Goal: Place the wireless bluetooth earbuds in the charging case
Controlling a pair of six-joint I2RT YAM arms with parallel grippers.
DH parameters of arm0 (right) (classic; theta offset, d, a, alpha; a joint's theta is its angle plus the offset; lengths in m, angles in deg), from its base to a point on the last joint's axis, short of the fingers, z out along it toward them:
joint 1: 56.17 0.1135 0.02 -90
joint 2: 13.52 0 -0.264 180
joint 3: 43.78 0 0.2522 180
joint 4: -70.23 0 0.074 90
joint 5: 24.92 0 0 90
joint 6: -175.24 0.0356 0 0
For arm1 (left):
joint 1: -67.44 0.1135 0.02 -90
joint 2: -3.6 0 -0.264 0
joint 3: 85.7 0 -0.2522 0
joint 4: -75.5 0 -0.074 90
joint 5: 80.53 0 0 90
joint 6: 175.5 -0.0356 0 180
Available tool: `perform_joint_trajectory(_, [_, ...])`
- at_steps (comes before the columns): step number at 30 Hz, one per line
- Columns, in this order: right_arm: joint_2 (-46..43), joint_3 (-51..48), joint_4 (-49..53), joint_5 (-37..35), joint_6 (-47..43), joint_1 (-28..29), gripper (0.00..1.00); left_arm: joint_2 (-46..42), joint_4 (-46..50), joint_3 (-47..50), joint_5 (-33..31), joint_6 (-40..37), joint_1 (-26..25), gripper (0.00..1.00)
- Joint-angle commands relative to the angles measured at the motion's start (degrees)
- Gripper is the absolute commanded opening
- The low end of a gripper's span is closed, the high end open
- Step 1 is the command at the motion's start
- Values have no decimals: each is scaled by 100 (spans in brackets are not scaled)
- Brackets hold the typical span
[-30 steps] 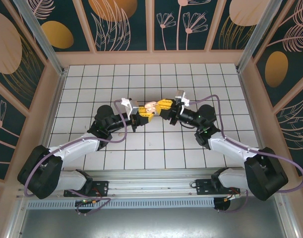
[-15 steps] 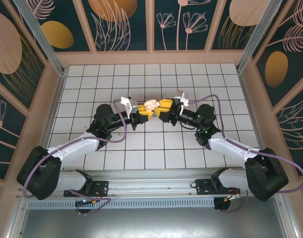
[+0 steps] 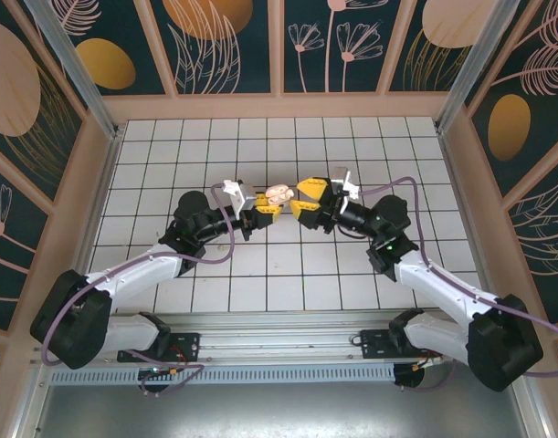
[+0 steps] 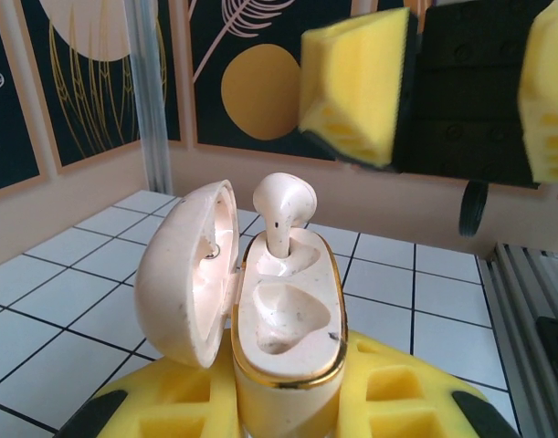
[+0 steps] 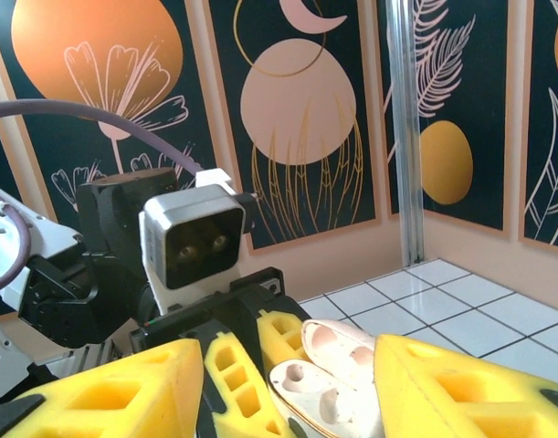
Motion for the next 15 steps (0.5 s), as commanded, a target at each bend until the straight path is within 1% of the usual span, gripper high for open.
perform_joint_trajectory(1, [-231,184,303,-67,-50,-50,48,-148,-9,-186,-3,-166,-19,15])
perform_joint_trajectory(2, [-252,238,460,-68,25,-222,46,-142,0,-187,5,-168,-21,15])
perform_joint_trajectory(5, [-222,465,949,-69,339,-375,42,-144,15,-196,15,-169,-19,15])
perform_joint_trajectory(7, [-178,620,1197,-88,614,-421,40,-149,50,-204,15,-199,-22,15])
perform_joint_trajectory(11, [-60,1031,1988,-463,1470,-446,36,-175,127,-230,8,-238,-22,15])
perform_joint_trajectory(15, [49,1471,2851,-543,2066,-457,37,-191,180,-243,-3,-265,-22,15])
